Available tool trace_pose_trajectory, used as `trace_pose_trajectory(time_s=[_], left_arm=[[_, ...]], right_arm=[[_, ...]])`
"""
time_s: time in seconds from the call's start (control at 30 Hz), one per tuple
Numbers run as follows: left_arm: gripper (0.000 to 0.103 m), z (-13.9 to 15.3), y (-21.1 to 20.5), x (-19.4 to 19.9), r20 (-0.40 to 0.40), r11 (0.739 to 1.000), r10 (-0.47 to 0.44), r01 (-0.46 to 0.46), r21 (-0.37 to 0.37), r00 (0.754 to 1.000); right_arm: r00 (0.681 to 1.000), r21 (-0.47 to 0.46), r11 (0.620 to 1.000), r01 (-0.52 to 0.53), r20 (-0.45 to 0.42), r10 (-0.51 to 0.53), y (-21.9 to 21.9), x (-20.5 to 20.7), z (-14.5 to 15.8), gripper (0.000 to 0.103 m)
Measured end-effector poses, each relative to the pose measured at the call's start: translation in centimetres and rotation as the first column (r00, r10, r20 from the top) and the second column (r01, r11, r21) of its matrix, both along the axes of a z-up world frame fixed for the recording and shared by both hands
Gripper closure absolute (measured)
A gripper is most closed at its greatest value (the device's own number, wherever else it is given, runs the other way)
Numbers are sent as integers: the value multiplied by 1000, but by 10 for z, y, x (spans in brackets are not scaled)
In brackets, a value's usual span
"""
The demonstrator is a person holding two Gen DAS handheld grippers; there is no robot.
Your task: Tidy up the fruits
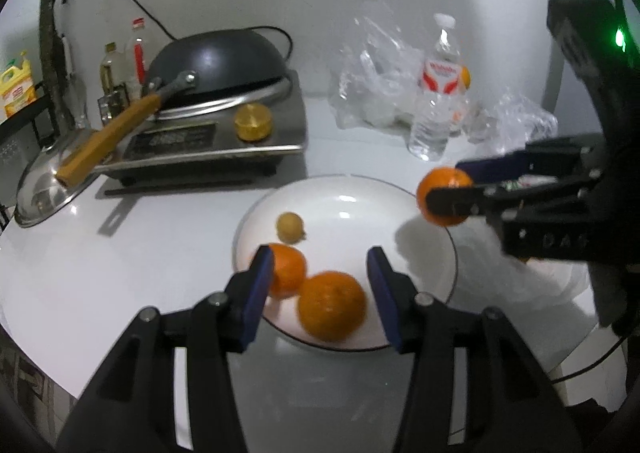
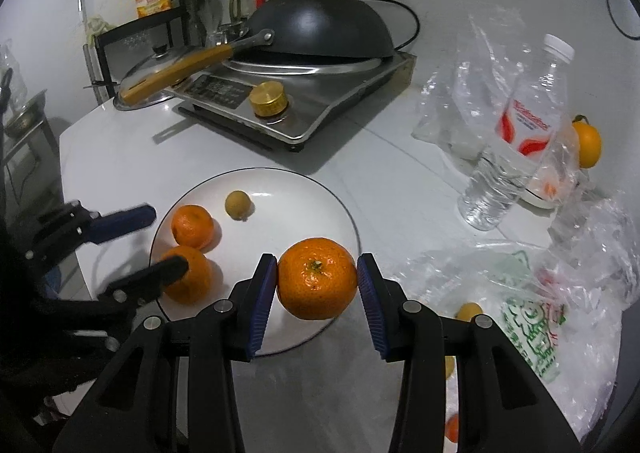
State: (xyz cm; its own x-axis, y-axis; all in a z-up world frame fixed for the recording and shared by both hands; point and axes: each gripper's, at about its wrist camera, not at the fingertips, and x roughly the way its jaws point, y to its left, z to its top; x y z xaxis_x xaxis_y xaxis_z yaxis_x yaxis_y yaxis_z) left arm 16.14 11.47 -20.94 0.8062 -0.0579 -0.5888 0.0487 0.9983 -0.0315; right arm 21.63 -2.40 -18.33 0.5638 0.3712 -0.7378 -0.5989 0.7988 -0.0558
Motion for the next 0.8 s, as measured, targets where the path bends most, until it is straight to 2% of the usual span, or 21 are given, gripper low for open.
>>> trace_pose_trajectory(time_s=[0.3,0.8], left_arm=[[53,-3,27,-3,5,999,47,-47,-11,999],[53,-15,62,-2,-9,994,105,-105,-43,994]], right_arm=[[999,-4,999,-37,-31,37,29,11,-12,59],[987,40,996,-77,-141,82,66,27,-37,59]])
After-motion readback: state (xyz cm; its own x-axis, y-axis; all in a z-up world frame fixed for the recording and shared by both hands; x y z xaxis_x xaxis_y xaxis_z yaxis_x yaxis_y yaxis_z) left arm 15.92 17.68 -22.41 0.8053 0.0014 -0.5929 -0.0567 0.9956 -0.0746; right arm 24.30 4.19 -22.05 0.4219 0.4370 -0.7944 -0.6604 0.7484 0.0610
